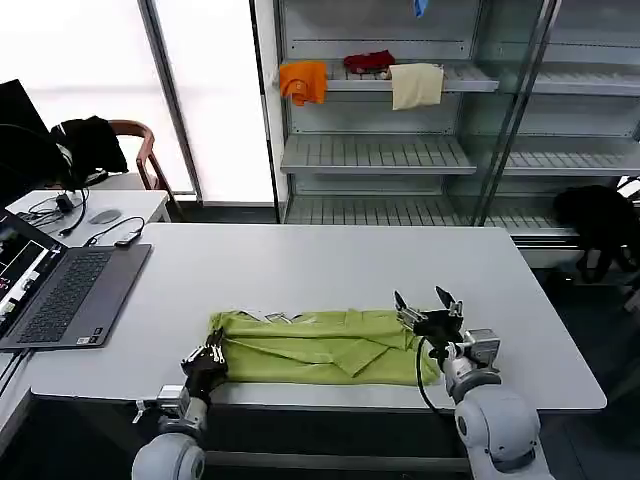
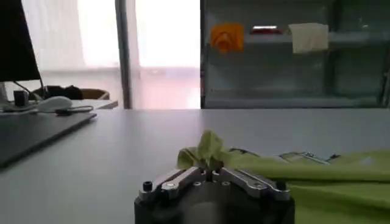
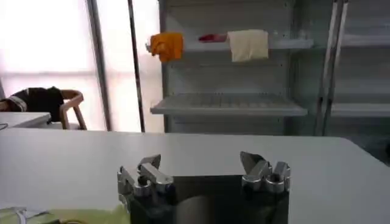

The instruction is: Fold and organize the clothes.

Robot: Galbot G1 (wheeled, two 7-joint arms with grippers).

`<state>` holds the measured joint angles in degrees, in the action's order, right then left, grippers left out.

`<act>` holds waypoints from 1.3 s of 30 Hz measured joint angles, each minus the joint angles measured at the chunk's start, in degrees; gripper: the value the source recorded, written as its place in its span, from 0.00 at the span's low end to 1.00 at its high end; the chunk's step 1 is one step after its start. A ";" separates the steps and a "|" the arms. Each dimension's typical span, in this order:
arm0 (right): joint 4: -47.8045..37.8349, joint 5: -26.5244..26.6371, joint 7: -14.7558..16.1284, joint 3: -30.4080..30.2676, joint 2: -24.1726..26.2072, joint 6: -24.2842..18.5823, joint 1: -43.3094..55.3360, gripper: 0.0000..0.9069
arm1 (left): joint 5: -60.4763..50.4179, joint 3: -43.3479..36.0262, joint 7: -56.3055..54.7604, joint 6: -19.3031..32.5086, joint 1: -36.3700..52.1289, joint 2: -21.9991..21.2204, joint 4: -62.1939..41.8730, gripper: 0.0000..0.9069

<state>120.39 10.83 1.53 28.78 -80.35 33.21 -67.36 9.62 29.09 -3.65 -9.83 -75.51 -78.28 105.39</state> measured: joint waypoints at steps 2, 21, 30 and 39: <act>0.16 0.00 0.01 0.15 0.17 0.00 -0.21 1.00 | -0.98 0.69 0.55 0.38 -0.08 0.45 0.17 0.00; 1.21 -0.69 0.66 0.52 0.43 0.00 -1.91 1.00 | 2.04 5.28 4.21 -4.72 -0.83 2.60 -0.21 1.00; 1.21 -0.71 0.92 0.45 0.00 -0.01 -1.78 1.00 | 3.70 5.50 3.46 -7.30 -0.60 2.06 0.02 0.44; 0.54 -0.81 0.81 0.26 -0.29 -0.01 -1.33 1.00 | 4.69 5.12 3.34 -8.33 0.02 1.43 -0.20 0.01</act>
<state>120.93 10.02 2.34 29.03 -80.64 33.20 -68.69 14.31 34.21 -0.31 -18.16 -75.49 -76.85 105.19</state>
